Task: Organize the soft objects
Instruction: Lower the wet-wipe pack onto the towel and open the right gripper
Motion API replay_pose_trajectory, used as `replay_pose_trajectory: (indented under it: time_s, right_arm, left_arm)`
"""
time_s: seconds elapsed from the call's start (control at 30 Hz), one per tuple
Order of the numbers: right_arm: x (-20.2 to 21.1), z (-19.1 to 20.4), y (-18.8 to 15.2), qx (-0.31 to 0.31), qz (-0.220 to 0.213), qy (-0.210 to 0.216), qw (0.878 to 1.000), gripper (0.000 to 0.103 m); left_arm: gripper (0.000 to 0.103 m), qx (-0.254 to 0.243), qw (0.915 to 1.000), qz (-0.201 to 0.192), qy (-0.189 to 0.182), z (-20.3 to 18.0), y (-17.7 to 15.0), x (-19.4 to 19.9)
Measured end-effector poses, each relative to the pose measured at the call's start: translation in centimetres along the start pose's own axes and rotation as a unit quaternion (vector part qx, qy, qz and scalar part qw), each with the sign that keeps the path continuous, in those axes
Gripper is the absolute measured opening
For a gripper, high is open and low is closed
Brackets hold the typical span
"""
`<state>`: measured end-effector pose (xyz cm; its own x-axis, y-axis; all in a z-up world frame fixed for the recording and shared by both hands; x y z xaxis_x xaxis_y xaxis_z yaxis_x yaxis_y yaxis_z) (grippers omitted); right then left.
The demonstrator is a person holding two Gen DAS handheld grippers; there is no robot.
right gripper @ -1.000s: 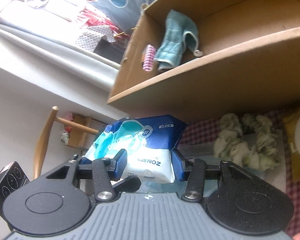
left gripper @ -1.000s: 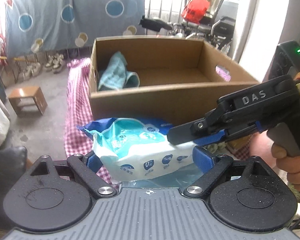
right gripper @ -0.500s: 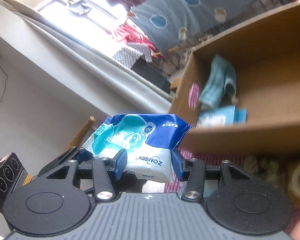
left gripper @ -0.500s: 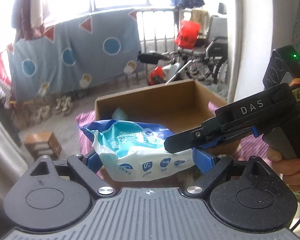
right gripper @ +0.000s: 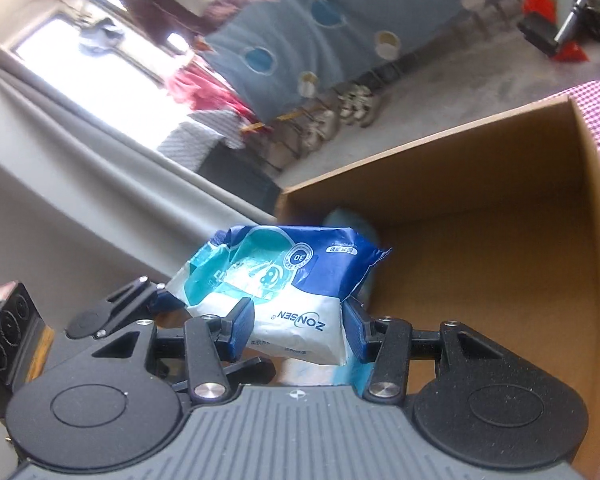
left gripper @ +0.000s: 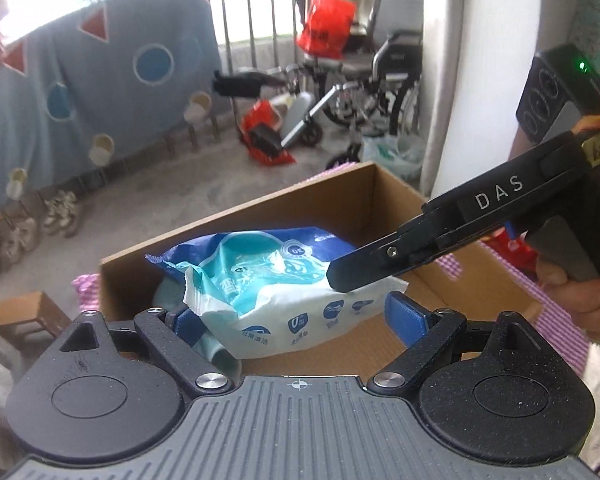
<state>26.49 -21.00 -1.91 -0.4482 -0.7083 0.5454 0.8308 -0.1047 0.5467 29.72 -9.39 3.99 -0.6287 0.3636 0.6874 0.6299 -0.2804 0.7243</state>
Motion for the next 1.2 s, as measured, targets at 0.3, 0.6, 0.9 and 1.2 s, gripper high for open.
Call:
replay_pose_trajectory:
  time_s: [0.3,0.6,0.9,1.2]
  right_arm:
    - [-7.5,-5.7,5.2,0.016,0.068,-0.090,0.993,0.052]
    - [-14.3,-9.0,3.5,0.018,0.160,-0.165,0.973,0.051]
    - [-14.7,-8.7,3.4,0.002,0.142,-0.158,0.977,0.055]
    - [-9.7,-7.4,5.4,-0.007,0.095,-0.126,0.987,0.074]
  left_arm:
    - [0.090,0.051,0.9908,0.125,-0.003,4.0,-0.4,-11.6]
    - [0.091,0.083,0.9783,0.190,0.011,6.8,-2.9,-14.6]
    - [0.093,0.090,0.9808,0.172,0.019,7.9,-3.9,-12.6]
    - [0.101,0.128,0.9864,0.103,0.004,8.0,-0.1,-8.3]
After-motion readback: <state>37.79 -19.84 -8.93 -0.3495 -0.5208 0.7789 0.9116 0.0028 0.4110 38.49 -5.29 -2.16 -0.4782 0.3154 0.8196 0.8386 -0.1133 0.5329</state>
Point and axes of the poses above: each gripper's, at about its wrist camera, not at the fingertips, and x roughly against the way its jaws point, z to its left, y to its top, the point moved 5 cm from there along -x, roughly the way its jaws point, and after that the axes turned 7 degrees about x, right-handed, at the moved point
